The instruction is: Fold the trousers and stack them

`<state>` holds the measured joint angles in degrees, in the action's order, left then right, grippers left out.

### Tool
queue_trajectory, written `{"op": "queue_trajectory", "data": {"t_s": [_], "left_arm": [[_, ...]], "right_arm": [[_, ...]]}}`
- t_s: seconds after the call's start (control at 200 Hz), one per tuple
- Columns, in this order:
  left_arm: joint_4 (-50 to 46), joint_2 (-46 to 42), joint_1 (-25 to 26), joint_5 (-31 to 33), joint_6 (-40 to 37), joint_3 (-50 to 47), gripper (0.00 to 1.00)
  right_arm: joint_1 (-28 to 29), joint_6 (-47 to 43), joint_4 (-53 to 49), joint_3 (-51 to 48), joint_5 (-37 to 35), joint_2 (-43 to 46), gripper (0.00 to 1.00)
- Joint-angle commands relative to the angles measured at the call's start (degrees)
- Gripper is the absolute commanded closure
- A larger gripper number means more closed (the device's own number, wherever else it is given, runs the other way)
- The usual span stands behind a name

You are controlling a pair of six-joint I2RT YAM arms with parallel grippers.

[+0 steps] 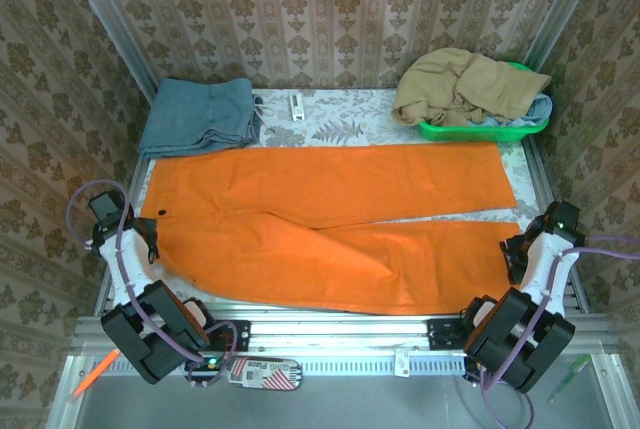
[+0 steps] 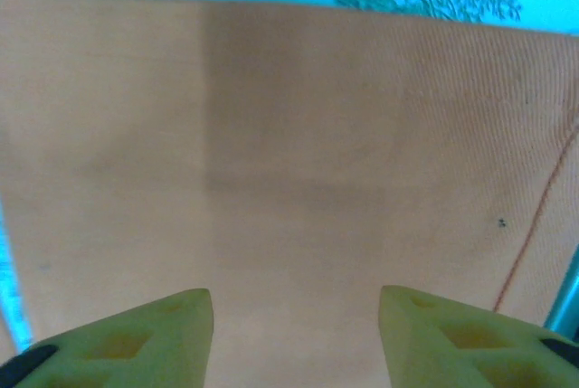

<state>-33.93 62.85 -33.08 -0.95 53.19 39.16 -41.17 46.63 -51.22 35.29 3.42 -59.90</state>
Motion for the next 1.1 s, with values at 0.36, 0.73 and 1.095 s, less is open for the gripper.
{"op": "queue_trajectory", "data": {"t_s": [0.36, 0.73, 1.095], "left_arm": [[2.82, -1.32, 0.3, -2.22, 0.1, -0.12, 1.0], [3.17, -1.24, -1.69, -1.69, 0.51, 1.82, 1.0], [4.24, -0.45, -1.61, -3.09, 1.21, 2.41, 1.0]], "right_arm": [[19.99, -0.17, 13.46, 6.92, 0.81, -28.49, 1.0], [26.01, -2.36, 9.37, 24.25, 1.54, -42.13, 1.0], [13.98, -6.64, 6.01, 12.43, 2.04, -18.46, 0.74]]}}
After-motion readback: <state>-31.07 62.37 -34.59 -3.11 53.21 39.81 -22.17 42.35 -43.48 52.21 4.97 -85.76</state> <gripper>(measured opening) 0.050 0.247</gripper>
